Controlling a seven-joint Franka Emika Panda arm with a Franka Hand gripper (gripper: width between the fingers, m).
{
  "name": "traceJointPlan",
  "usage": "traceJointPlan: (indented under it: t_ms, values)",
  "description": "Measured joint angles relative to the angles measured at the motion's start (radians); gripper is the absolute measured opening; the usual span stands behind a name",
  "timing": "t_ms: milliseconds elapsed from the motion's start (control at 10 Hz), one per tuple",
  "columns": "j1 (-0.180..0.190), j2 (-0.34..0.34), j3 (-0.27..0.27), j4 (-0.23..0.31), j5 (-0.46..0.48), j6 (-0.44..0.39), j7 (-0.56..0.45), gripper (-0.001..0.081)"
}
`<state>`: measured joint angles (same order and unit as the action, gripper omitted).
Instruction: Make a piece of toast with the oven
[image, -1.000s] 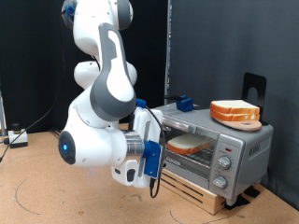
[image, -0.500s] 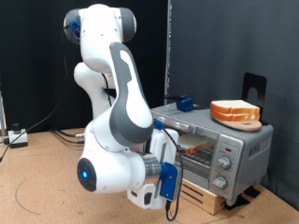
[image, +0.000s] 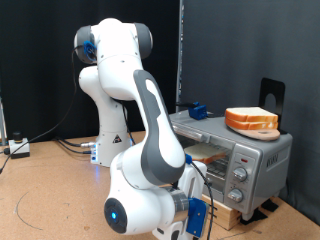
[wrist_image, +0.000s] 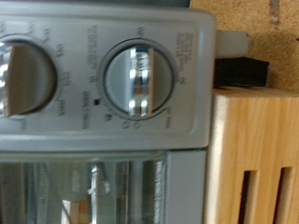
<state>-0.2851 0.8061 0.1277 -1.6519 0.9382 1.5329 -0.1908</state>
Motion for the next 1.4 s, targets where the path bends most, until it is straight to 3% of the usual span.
traceJointPlan:
  t_ms: [300,800,1400]
  values:
    - [0.017,0.036,0.024,0.021,0.007,0.011,0.000,0.0807]
    - [0.060,0.038,0.059,0.021,0.040,0.051,0.012,0.0807]
    - [0.076,0.038,0.075,0.013,0.048,0.053,0.025,0.0795]
